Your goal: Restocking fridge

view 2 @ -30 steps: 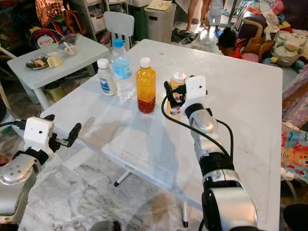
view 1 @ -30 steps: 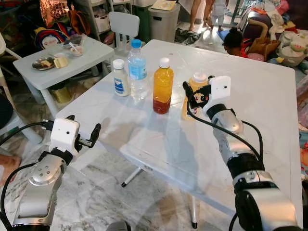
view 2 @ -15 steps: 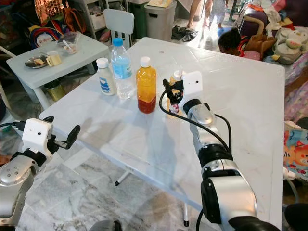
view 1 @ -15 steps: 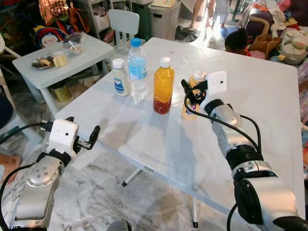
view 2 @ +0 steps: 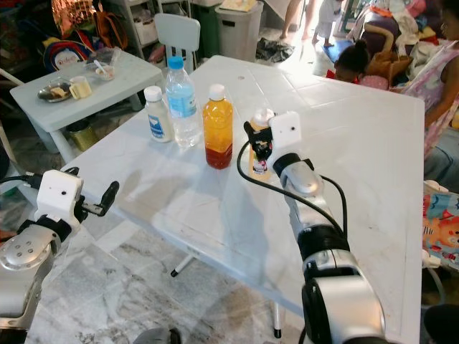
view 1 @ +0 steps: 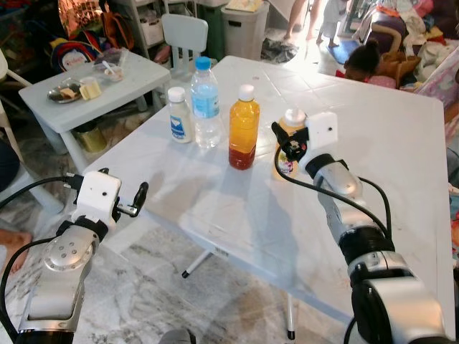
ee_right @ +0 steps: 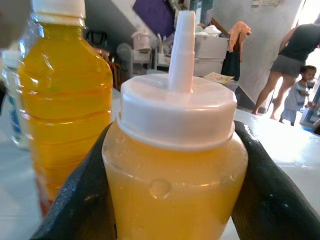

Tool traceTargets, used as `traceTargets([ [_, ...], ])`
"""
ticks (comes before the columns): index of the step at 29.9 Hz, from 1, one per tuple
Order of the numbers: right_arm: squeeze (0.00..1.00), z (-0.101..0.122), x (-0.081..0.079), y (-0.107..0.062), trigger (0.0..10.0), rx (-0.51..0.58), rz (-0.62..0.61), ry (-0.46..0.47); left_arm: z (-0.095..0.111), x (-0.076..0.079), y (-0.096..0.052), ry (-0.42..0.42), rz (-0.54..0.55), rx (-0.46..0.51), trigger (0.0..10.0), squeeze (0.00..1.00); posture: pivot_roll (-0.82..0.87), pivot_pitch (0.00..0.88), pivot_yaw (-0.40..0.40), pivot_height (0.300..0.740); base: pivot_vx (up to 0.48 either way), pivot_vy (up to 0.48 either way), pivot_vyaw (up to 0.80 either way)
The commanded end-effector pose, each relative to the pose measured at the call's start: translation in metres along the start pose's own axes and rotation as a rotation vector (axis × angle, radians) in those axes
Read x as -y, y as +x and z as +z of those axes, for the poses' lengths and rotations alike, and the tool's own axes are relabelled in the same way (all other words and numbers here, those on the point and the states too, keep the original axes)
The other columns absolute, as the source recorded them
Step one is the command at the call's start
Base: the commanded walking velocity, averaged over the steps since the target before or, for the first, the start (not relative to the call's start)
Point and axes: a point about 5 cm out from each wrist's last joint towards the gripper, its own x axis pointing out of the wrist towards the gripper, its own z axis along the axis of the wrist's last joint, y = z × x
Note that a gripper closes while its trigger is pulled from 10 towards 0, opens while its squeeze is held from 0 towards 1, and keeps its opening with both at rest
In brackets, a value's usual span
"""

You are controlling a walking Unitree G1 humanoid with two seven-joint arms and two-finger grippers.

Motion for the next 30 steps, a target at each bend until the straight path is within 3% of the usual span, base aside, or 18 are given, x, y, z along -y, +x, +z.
traceTargets([
  [1, 0.0, -0.002, -0.006, -0.002, 10.0, -0.017, 0.018, 0.023, -0.003, -0.001, 0.003, -0.015, 0.022, -0.02, 10.0, 0.0, 0.09, 0.0, 0.016, 0.74, 0.0, 0.0, 0.0],
  [2, 0.0, -0.004, -0.008, -0.004, 10.0, -0.018, 0.021, 0.023, -0.004, 0.0, 0.003, -0.023, 0.025, -0.026, 10.0, 0.0, 0.08, 0.0, 0.014, 0.74, 0.0, 0.0, 0.0],
  [3, 0.0, -0.005, -0.012, -0.009, 0.0, -0.008, 0.026, 0.031, -0.006, 0.006, 0.005, -0.041, 0.017, -0.029, 10.0, 0.0, 0.07, 0.0, 0.011, 0.74, 0.0, 0.0, 0.0],
  [4, 0.0, -0.005, -0.014, -0.012, 4.7, -0.006, 0.018, 0.033, -0.007, 0.01, 0.006, -0.054, 0.014, -0.032, 10.0, 0.0, 0.07, 0.0, 0.01, 0.74, 0.0, 0.0, 0.0],
  [6, 0.0, -0.005, -0.014, -0.014, 4.7, -0.006, 0.01, 0.036, -0.008, 0.012, 0.006, -0.063, 0.013, -0.035, 10.0, 0.0, 0.07, 0.0, 0.01, 0.74, 0.0, 0.0, 0.0],
  [7, 0.0, -0.006, -0.015, -0.017, 10.0, -0.007, -0.006, 0.062, -0.008, 0.015, 0.007, -0.066, 0.008, -0.036, 10.0, 0.0, 0.07, 0.0, 0.007, 0.74, 0.0, 0.0, 0.0],
  [9, 0.0, -0.009, -0.018, -0.028, 10.0, -0.011, -0.042, 0.126, -0.009, 0.019, 0.008, -0.074, 0.002, -0.04, 10.0, 0.0, 0.06, 0.0, 0.001, 0.74, -0.304, 0.0, 0.0],
  [14, 0.0, -0.016, -0.028, -0.044, 10.0, -0.035, -0.062, 0.185, -0.015, 0.02, 0.011, -0.096, 0.019, -0.048, 10.0, 0.0, 0.06, 0.0, -0.009, 0.74, -0.342, 0.104, 0.0],
  [18, 0.0, -0.017, -0.031, -0.046, 10.0, -0.046, -0.074, 0.204, -0.015, 0.02, 0.012, -0.1, 0.023, -0.045, 10.0, 0.0, 0.05, 0.0, -0.008, 0.74, -0.351, 0.281, 0.0],
  [21, 0.0, -0.015, -0.038, -0.044, 10.0, -0.059, -0.095, 0.147, -0.011, 0.021, 0.018, -0.109, 0.025, -0.028, 10.0, 0.0, 0.05, 0.0, -0.012, 0.74, -0.363, 0.301, 0.0],
  [25, 0.0, -0.014, -0.038, -0.043, 10.0, -0.061, -0.103, 0.202, -0.009, 0.022, 0.02, -0.109, 0.025, -0.022, 10.0, 0.0, 0.05, 0.0, -0.014, 0.74, -0.374, 0.305, 0.0],
  [27, 0.0, -0.014, -0.034, -0.045, 10.0, -0.052, -0.111, 0.141, -0.01, 0.022, 0.021, -0.109, 0.026, -0.02, 10.0, 0.0, 0.05, 0.0, -0.018, 0.74, -0.375, 0.304, 0.0],
  [30, 0.0, -0.014, -0.034, -0.046, 10.0, -0.05, -0.111, 0.131, -0.01, 0.022, 0.021, -0.109, 0.026, -0.019, 10.0, 0.0, 0.05, 0.0, -0.018, 0.74, -0.375, 0.304, 0.0],
])
